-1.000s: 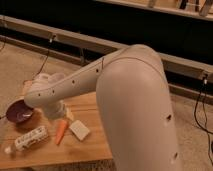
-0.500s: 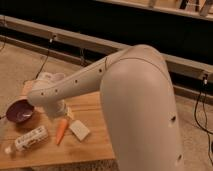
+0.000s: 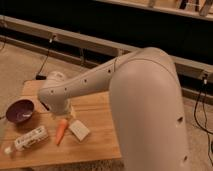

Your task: Place the pepper in the ceramic cup

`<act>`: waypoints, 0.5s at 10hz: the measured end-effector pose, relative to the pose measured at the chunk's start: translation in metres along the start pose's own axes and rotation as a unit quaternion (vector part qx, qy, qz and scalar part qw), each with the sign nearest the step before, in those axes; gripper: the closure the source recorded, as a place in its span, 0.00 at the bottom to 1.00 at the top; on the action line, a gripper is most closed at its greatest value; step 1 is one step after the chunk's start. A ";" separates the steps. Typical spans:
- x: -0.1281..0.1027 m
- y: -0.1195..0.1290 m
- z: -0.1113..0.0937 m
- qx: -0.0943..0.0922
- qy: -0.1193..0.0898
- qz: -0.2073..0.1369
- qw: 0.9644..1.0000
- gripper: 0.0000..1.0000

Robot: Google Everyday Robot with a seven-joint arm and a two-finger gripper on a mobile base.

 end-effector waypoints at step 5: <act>-0.013 0.005 0.032 -0.032 0.021 0.018 0.999 0.35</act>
